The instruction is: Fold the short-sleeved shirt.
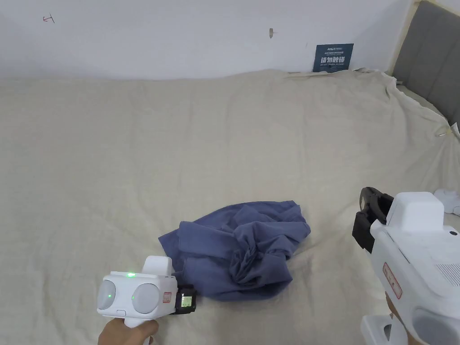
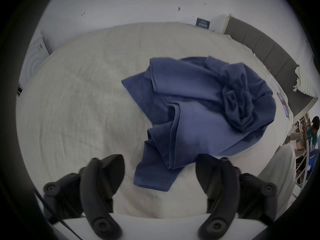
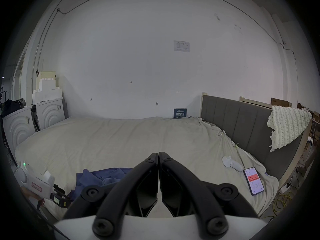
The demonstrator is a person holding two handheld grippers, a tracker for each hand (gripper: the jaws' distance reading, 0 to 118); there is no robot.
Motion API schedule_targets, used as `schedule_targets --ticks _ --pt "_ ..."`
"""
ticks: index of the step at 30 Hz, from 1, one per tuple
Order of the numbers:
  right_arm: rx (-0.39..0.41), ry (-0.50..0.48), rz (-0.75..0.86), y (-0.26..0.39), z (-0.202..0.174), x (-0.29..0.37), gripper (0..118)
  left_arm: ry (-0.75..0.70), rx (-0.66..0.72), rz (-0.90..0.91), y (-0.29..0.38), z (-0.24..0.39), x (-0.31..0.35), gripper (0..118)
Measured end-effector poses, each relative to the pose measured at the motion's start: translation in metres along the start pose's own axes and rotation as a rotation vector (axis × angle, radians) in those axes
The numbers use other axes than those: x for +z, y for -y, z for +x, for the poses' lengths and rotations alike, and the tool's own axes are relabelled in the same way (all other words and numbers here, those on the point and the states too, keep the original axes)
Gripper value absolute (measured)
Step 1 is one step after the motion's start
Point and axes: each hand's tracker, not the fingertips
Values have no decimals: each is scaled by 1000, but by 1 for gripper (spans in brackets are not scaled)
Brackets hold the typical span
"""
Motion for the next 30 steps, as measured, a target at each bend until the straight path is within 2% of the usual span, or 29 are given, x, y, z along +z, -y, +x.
schedule_targets --ticks 1,2,3,5,6,9,11,18,19,20,21,22,23,24,26,30 --pt "1 -2 -2 1 0 -1 0 -3 -8 -4 1 2 -2 69" --pt "4 -3 -5 1 0 -1 0 4 -14 -3 2 4 -2 48" --pt "7 -3 -7 1 0 -1 0 11 -15 5 4 7 0 36" --pt "12 -6 -13 2 1 -4 0 31 -24 8 4 14 0 16" --pt "15 -7 -18 2 1 -6 0 38 -22 12 4 16 -1 10" --pt "18 -12 -38 4 2 -14 0 33 -41 25 4 17 -1 4" --pt "22 -23 -72 5 3 -27 0 78 5 75 4 10 8 3" --pt "34 -82 -317 11 0 -120 3 128 18 184 -8 -6 50 3" --pt "29 -87 -348 15 -1 -136 12 130 17 194 -10 -6 55 3" --pt "12 -92 -382 18 -2 -153 28 134 16 203 -12 -7 58 3" --pt "2 -87 -417 20 -2 -167 58 135 14 210 -13 -7 60 3" --pt "-11 -111 -456 24 -3 -184 79 135 13 220 -14 -8 63 3" --pt "-31 -122 -501 30 -2 -200 94 136 11 224 -15 -8 65 3" --pt "-45 -122 -527 34 -3 -213 99 138 10 228 -15 -9 66 3" --pt "-82 -111 -564 45 -3 -239 99 143 9 233 -16 -11 68 3" --pt "-83 -94 -685 66 -8 -280 99 149 6 232 -17 -15 68 3"
